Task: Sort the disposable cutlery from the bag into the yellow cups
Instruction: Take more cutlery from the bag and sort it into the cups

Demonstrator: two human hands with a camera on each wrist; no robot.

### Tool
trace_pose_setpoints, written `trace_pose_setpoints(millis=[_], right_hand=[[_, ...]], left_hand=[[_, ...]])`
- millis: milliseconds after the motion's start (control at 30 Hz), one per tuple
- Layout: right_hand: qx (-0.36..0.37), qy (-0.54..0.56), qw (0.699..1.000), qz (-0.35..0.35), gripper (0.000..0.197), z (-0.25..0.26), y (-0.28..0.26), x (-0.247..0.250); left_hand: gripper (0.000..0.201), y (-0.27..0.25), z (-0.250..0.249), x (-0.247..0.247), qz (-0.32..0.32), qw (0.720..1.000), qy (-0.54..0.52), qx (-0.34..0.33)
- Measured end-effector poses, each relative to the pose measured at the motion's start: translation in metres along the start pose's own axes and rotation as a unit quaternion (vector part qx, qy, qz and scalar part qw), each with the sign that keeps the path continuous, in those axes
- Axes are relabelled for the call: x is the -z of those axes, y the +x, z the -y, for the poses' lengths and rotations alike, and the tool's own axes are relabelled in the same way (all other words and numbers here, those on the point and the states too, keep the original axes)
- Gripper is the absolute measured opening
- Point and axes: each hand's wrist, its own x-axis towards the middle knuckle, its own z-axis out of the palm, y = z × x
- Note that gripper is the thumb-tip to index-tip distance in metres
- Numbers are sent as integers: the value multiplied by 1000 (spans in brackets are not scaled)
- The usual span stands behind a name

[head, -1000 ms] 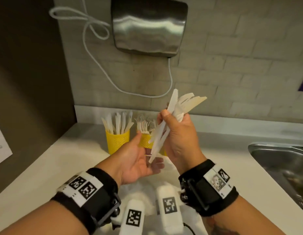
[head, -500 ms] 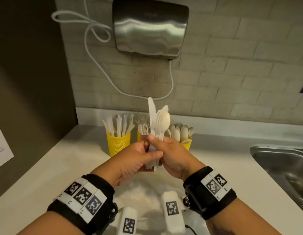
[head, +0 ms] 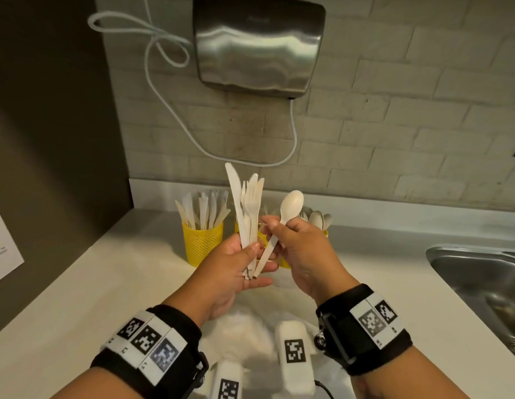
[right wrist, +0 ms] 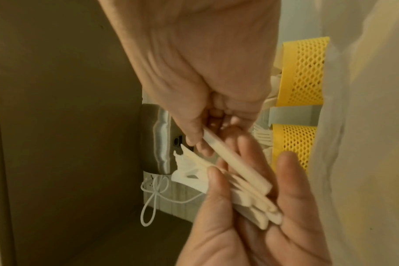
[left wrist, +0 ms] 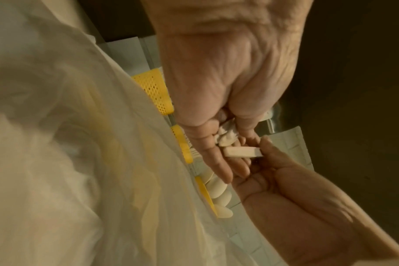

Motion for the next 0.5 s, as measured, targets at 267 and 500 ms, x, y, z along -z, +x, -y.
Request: trace_pose_setpoints(millis=[267, 500], right_hand=[[37, -63, 997, -31, 27, -6, 1, -16], [47, -72, 990, -114, 31, 6, 6, -11]], left_hand=[[21, 7, 11, 1, -22, 978, 206, -34], [19, 2, 18, 4, -54, 982, 179, -40]])
